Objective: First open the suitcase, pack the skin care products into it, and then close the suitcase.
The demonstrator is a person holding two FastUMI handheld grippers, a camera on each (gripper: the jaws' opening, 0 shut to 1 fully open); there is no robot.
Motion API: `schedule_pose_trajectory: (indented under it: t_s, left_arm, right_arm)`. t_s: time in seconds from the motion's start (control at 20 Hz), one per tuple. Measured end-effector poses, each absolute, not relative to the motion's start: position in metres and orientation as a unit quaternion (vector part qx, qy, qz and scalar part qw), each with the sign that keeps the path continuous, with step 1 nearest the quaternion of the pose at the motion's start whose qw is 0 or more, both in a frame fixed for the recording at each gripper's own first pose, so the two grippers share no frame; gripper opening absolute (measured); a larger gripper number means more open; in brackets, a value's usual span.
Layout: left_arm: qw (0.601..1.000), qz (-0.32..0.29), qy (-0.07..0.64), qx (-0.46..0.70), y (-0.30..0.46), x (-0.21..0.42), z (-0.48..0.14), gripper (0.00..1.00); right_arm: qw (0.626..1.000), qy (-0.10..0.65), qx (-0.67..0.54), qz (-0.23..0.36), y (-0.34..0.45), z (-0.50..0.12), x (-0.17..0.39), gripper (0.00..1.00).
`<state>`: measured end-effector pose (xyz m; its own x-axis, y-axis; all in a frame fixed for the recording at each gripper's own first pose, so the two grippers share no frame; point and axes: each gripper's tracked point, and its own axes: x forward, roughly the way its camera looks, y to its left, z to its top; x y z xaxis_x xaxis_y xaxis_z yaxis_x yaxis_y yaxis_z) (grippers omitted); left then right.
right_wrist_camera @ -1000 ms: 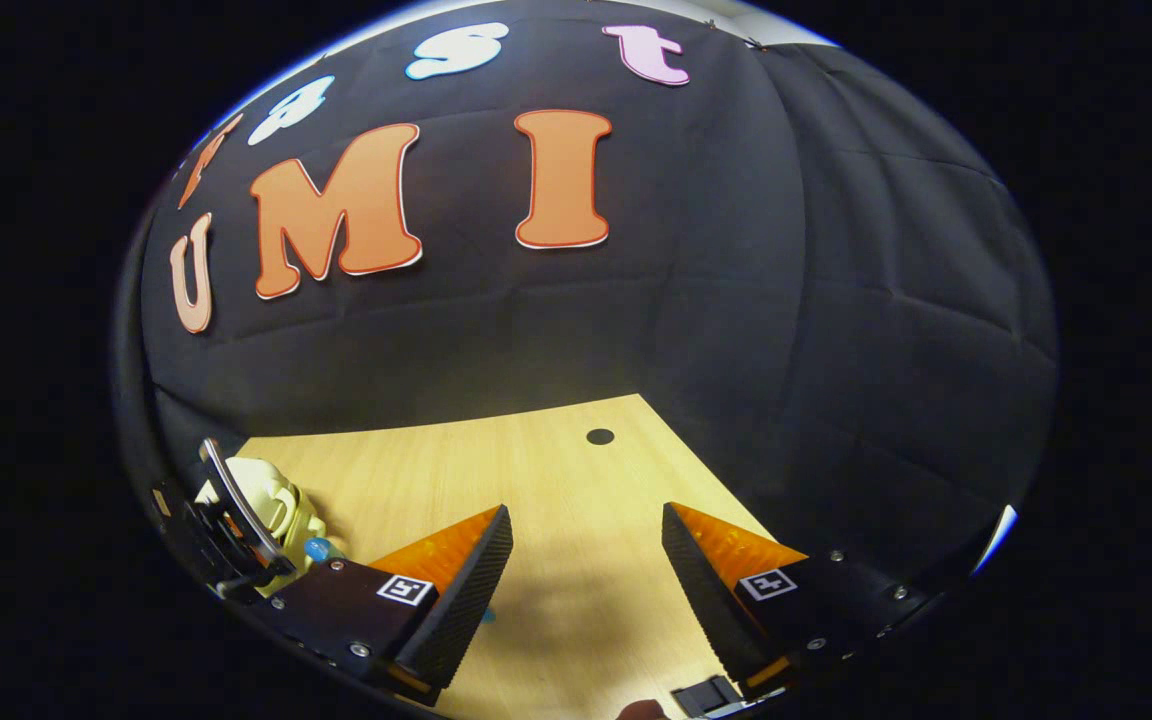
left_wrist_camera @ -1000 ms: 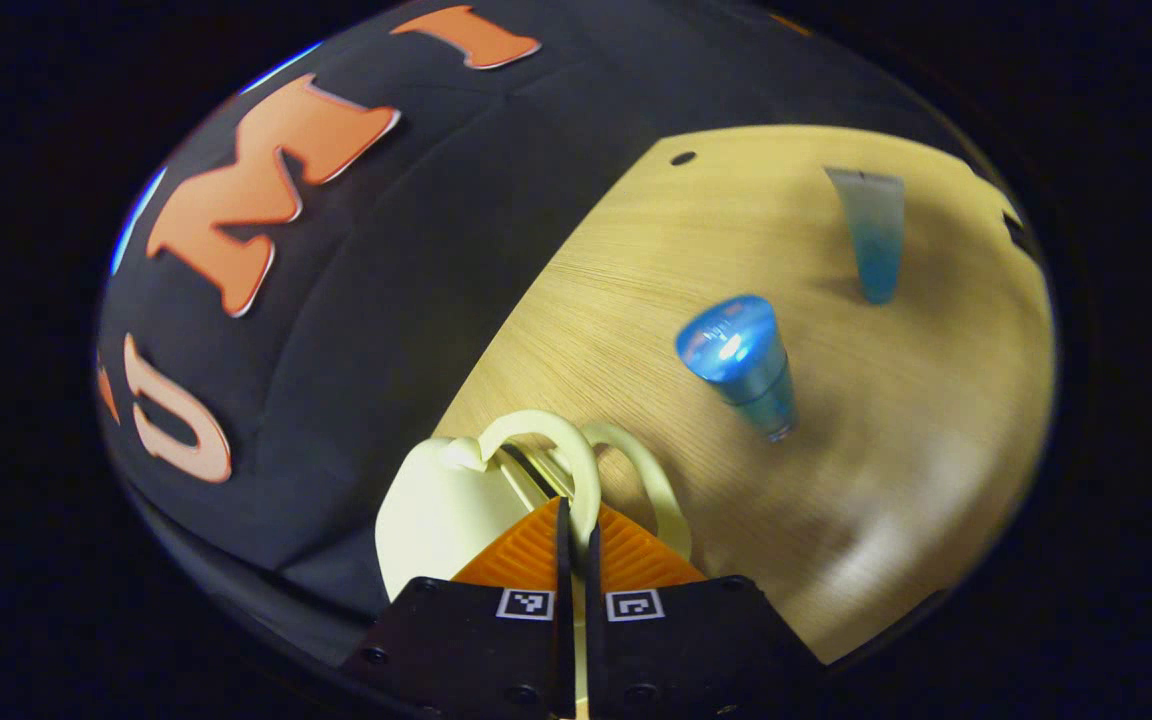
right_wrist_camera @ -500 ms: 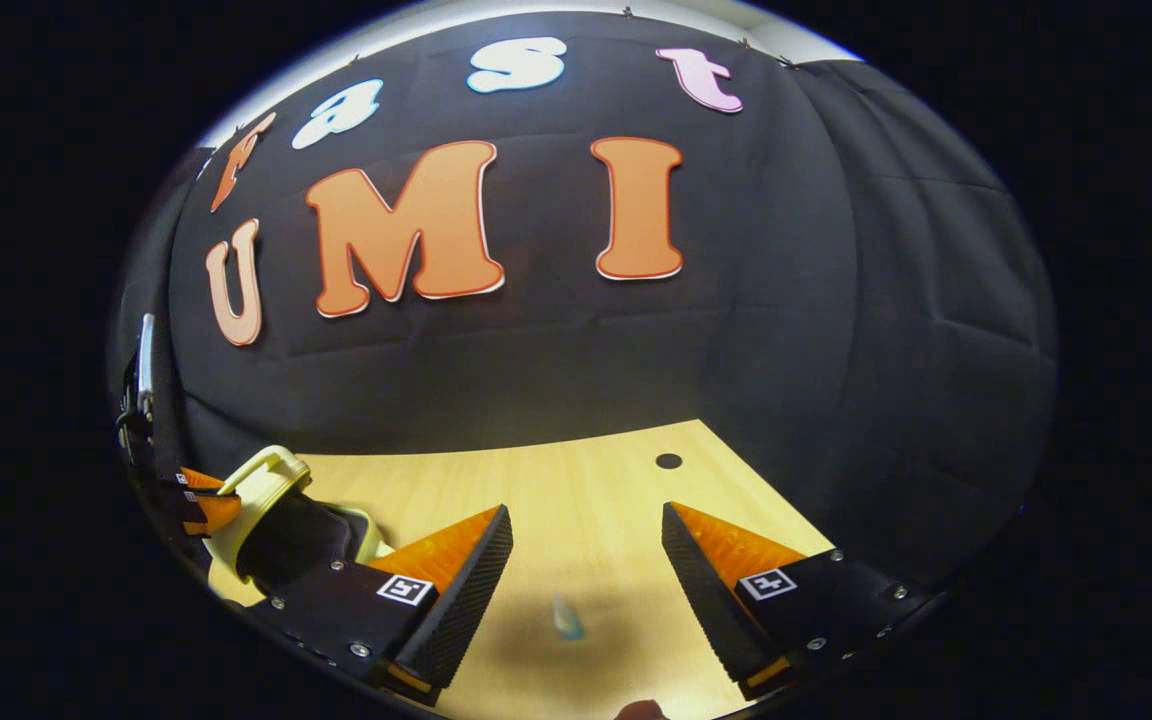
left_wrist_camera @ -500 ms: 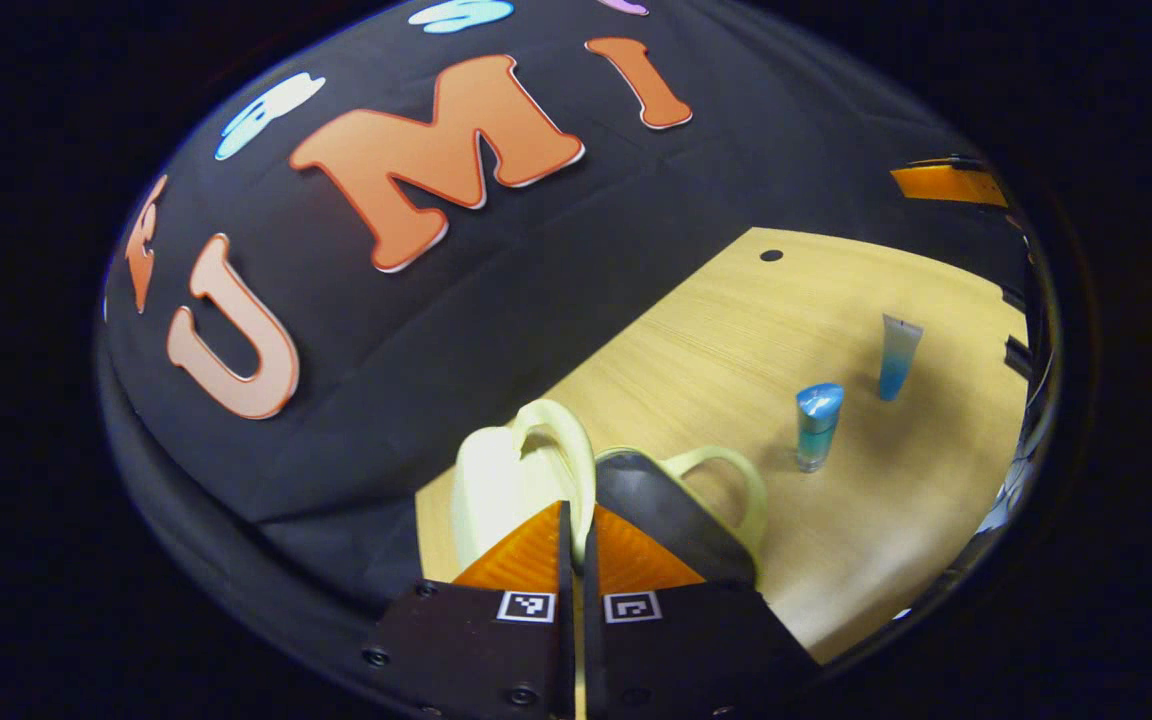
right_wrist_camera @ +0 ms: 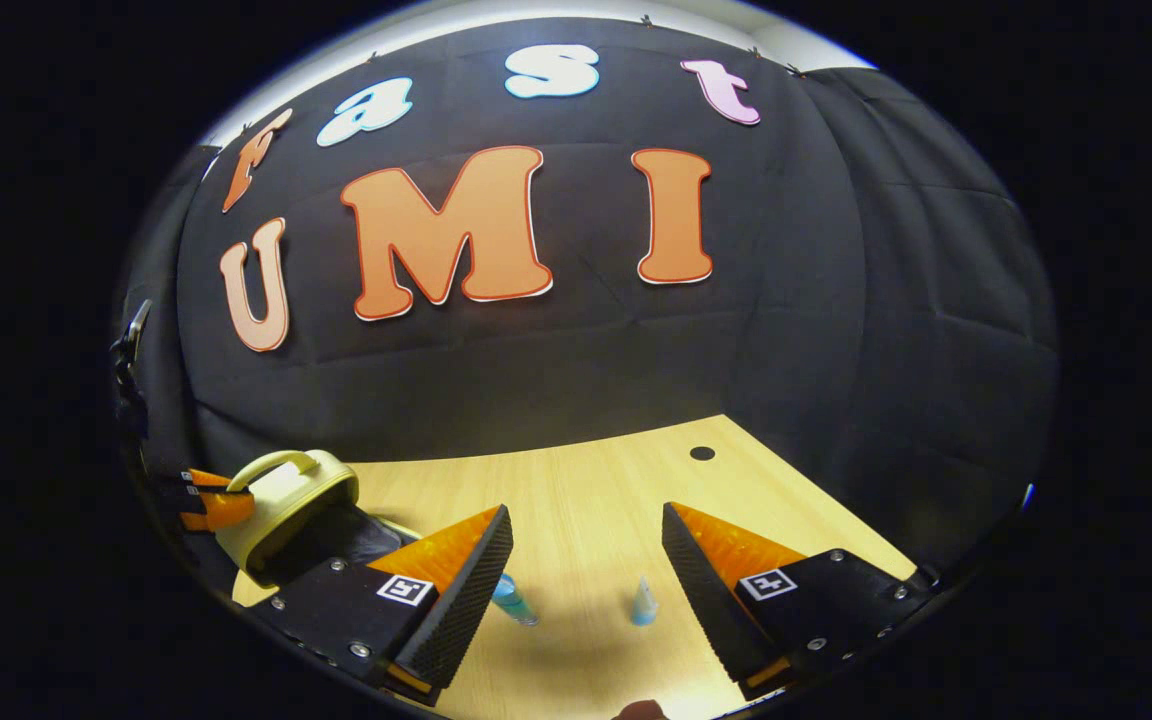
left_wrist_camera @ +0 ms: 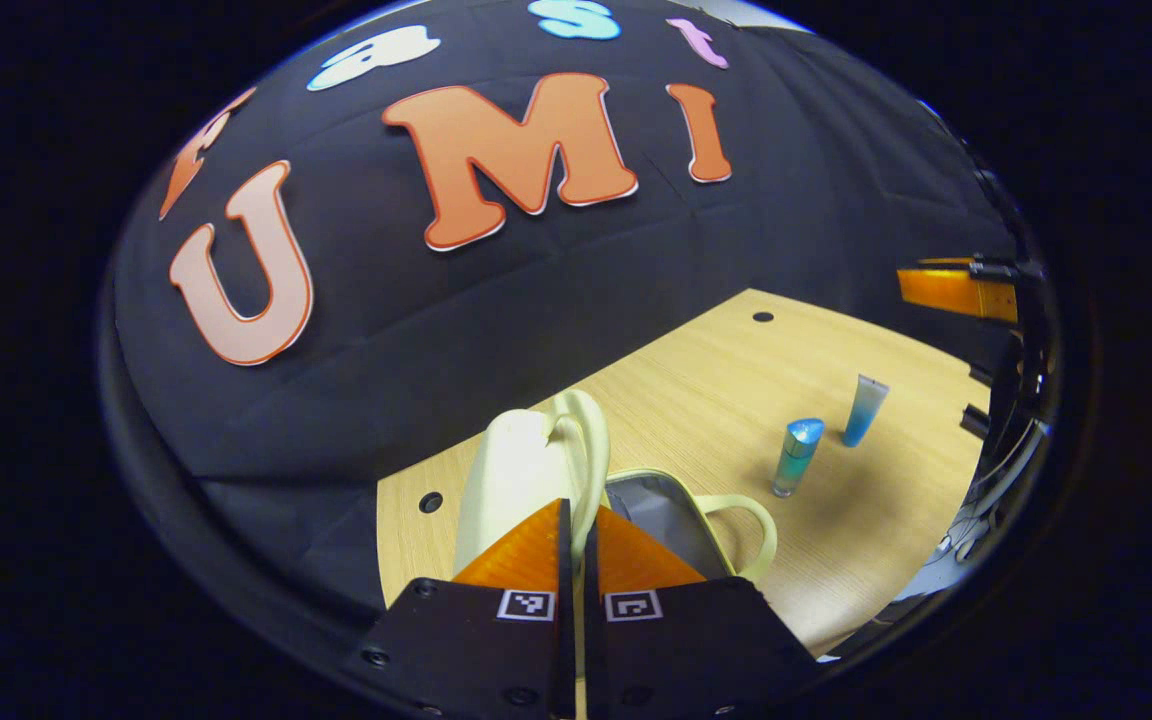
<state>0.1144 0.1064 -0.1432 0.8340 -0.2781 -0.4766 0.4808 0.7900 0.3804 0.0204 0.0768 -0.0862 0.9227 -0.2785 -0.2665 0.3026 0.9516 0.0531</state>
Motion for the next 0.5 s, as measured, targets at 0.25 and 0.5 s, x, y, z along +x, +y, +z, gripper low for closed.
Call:
schedule_pose_trajectory:
  t_s: [0.25, 0.5]
  left_arm:
    - [0.948, -0.188, 0.200, 0.163, 0.179, 0.151, -0.106, 0.04]
    - [0.965, -0.141, 0.207, 0.079, 0.293, 0.164, -0.104, 0.02]
  right_arm:
    - [0.979, 0.122, 0.054, -0.152, 0.095, -0.075, 0.022, 0.95]
    - [0.979, 0.122, 0.087, -0.141, 0.118, -0.070, 0.030, 0.95]
